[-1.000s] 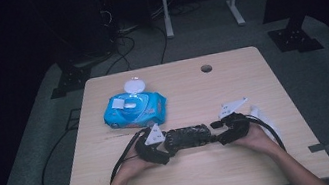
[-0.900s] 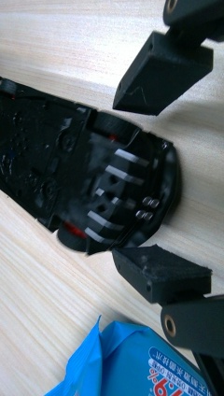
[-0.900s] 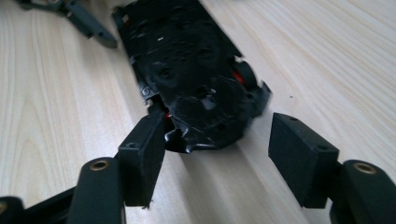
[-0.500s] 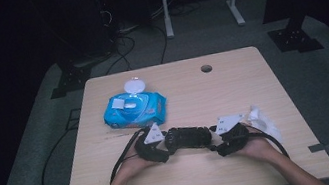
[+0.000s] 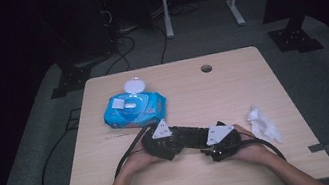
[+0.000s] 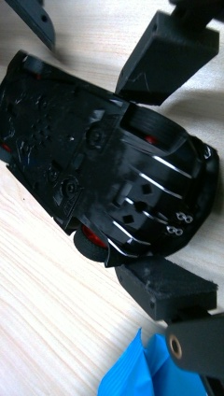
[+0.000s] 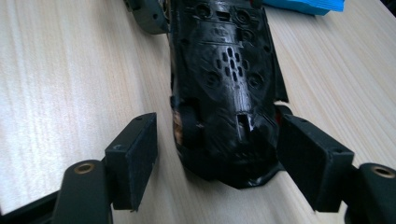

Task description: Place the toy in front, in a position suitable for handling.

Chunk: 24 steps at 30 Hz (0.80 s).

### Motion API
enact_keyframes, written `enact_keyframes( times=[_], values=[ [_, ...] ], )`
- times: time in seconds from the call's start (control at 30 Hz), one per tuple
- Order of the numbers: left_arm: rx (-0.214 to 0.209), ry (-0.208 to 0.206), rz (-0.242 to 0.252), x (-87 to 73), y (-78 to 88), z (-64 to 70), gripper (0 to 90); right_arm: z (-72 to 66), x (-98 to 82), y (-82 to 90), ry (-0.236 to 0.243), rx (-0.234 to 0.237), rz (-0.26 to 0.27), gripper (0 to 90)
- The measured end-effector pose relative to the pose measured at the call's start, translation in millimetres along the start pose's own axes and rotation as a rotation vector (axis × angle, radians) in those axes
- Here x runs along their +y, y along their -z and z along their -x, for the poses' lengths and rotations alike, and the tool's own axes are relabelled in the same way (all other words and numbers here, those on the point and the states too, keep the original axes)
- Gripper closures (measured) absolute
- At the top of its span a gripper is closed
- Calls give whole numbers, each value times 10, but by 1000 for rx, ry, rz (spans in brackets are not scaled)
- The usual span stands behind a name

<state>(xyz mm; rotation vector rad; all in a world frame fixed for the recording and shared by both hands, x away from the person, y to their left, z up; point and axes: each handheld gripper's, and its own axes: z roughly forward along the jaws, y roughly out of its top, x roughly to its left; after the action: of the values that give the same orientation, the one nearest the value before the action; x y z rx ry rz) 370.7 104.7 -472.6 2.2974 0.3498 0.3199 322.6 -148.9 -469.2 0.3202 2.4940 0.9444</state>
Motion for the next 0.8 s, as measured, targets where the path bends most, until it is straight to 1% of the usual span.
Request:
enact_keyframes(
  times=[0.03, 0.07, 0.1, 0.13, 0.17, 0.2, 0.23, 0.3, 0.33, 0.37, 0.4, 0.47, 0.5, 0.53, 0.57, 0.63, 0.7, 0.73, 0.8],
  values=[
    [-38, 11, -3, -23, 15, -16, 240, -14, -7, -27, 20, -23, -8, 264],
    [-43, 3, -18, -28, 21, -11, 266, -15, -8, -35, 30, -35, -6, 278],
    [-40, -18, -25, -36, 29, -5, 334, -17, -6, -42, 31, -30, -9, 266],
    [-52, -6, -11, -38, 30, -9, 377, -27, -2, -51, 36, -50, -8, 269],
    [-52, -1, -10, -36, 31, -20, 379, -28, 4, -56, 51, -65, -9, 278],
    [-52, -1, -10, -36, 31, -20, 373, -28, 4, -56, 51, -65, -9, 278],
    [-52, 5, -6, -39, 27, -33, 372, -19, 15, -64, 57, -80, -11, 307],
    [-45, -3, -2, -38, 23, -32, 366, -19, 15, -75, 63, -95, -12, 314],
    [-45, -3, -2, -38, 23, -32, 352, -19, 15, -75, 63, -95, -12, 314],
    [-42, -1, 3, -30, 18, -24, 344, -24, 18, -95, 86, -121, -20, 339],
    [-42, -1, 3, -30, 18, -24, 345, -24, 18, -95, 86, -121, -20, 339],
    [-45, 5, 1, -32, 13, -30, 348, -13, 20, -119, 103, -151, -20, 385],
    [-52, 8, -1, -37, 10, -34, 353, -15, 19, -131, 101, -171, -15, 398],
    [-54, 7, -3, -40, 12, -37, 353, -16, 16, -138, 111, -181, -12, 418],
    [-55, 9, -4, -39, 13, -38, 353, -27, 10, -145, 126, -202, -13, 439],
    [-54, 5, -9, -37, 18, -42, 352, -40, 8, -156, 149, -223, -21, 452],
    [-56, 11, -5, -44, 17, -45, 352, -68, 8, -151, 168, -239, -27, 481],
    [-56, 11, -5, -44, 17, -45, 351, -68, 8, -151, 168, -239, -27, 481],
    [-38, 3, 3, -38, 26, -45, 308, -66, 24, -136, 176, -234, -39, 490]
  ],
)
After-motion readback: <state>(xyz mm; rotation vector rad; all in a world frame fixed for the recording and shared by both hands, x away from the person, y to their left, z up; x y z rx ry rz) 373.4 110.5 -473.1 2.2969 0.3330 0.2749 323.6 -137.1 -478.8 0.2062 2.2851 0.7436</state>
